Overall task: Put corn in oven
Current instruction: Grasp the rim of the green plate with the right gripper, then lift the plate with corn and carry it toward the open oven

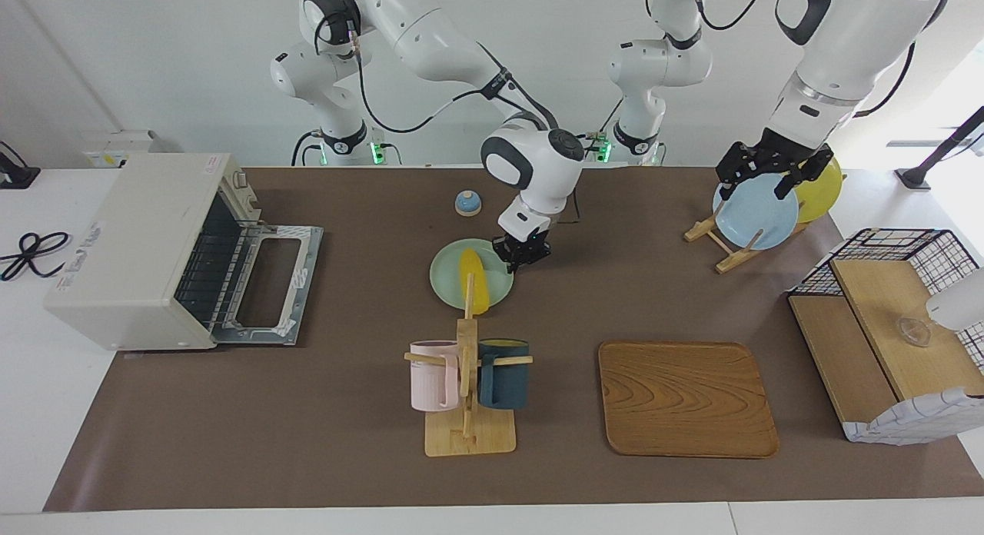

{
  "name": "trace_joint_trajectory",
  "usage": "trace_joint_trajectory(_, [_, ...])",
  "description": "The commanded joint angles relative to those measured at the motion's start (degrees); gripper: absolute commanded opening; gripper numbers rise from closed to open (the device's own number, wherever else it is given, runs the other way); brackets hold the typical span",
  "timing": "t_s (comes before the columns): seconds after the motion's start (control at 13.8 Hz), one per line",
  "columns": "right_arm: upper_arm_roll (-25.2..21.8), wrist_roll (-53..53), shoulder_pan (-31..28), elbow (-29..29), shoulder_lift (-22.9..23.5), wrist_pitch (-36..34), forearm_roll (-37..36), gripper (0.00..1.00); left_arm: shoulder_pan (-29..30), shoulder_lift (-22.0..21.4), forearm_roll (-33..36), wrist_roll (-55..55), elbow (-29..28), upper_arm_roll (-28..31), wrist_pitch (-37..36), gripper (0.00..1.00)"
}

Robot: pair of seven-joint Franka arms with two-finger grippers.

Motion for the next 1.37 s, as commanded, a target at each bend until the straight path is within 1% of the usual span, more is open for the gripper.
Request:
trace_joint_trajectory(0.0, [0.2,-0.2,0.1,-2.1,-1.6,-0.4,-1.7,0.0,0.5,-0.1,1.3,0.4,-0.2,-0.7,0.2,1.0])
trace_joint_trajectory(0.07, [0.2,-0.3,0.1,-1.9,-1.7,-2.6,-3.4,0.0,0.6,-0.3,1.3,0.5,-0.5,-0.7,0.0,1.0])
trace_joint_trajectory(0.22, [0.4,-1.0,0.2,-0.2,-1.7,-6.5,-4.3,0.0,0.6,-0.3,1.3,0.6,-1.0,-0.7,-0.1,1.0])
trace_joint_trajectory(0.43, [0.6,-2.1,0.6,4.1,-1.6,-12.8,-4.6,0.0,0.6,0.0,1.3,0.5,-0.8,-0.7,0.1,1.0])
trace_joint_trajectory(0.58, [0.5,-4.7,0.4,6.8,-1.3,-16.5,-4.5,0.0,0.5,-0.2,1.3,0.4,-0.9,-0.8,-0.1,1.0])
trace_joint_trajectory(0.8, [0.3,-6.4,-0.9,7.1,-1.6,-19.5,-4.5,0.0,0.5,-0.4,1.2,0.2,-1.0,-0.8,0.1,1.0])
trace_joint_trajectory(0.94, [0.2,-8.2,-2.8,6.9,-2.9,-20.6,-4.4,0.0,0.5,-0.5,1.2,0.1,-1.0,-0.8,0.4,1.0])
trace_joint_trajectory(1.16, [0.3,-11.1,-7.2,5.3,-6.6,-20.6,-3.8,0.0,0.7,-0.5,1.2,0.1,-1.0,-0.7,0.5,1.0])
trace_joint_trajectory(1.3, [0.3,-13.9,-9.4,3.0,-9.5,-20.2,-3.6,0.0,0.7,-0.5,1.2,0.2,-1.0,-0.7,0.5,1.0])
